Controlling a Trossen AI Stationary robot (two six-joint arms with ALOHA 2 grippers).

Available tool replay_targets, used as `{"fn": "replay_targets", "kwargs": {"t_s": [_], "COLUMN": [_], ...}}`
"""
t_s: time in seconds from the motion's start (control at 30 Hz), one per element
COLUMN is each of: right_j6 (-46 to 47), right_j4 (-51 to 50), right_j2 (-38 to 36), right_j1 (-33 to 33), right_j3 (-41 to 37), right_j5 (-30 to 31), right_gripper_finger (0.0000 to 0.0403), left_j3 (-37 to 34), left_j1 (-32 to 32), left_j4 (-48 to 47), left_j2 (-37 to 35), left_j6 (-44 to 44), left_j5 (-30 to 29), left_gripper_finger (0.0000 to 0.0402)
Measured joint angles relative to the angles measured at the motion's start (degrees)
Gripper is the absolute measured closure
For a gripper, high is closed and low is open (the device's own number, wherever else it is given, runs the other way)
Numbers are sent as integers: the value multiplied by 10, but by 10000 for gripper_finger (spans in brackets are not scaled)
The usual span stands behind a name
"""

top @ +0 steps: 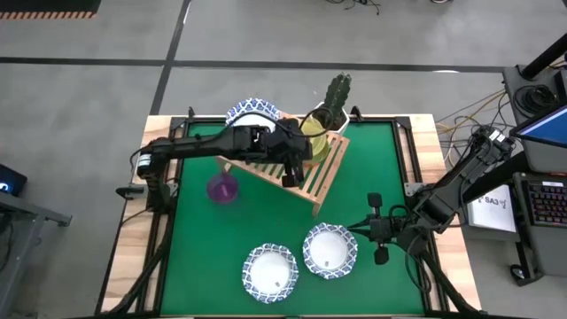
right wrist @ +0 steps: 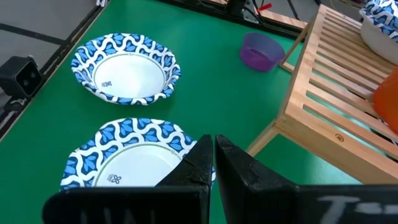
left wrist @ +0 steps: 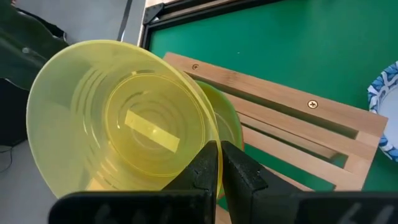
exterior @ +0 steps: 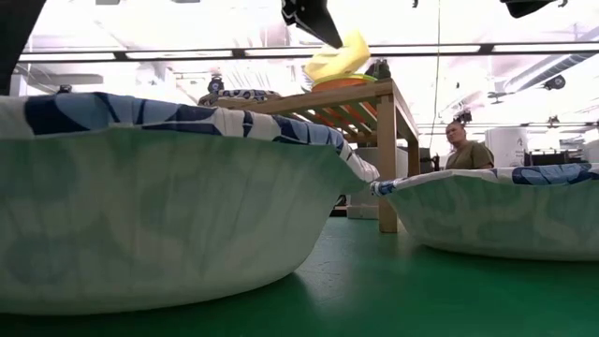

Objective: Place and stack bowls onto a shelf
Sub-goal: Stack the yellow bowl on top of the green bowl on the shelf

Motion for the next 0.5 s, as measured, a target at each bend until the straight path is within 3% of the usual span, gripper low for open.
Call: {"fn": "replay_targets", "kwargs": {"t_s": [0.2,0.5], "right_j6": [4,9], "right_j4": [0,0], "right_j2": [0,0], "right_j1": [0,0], "right_j3": [0,0], "right_j5": [0,0], "right_gripper_finger": [394,394], "left_j3": [0,0], "left_j1": [4,6], "left_j4": [3,4], "left_j2": [0,0], "left_j6": [3,4], "left_j5": [-1,-1], "left_gripper_finger": [381,312]}}
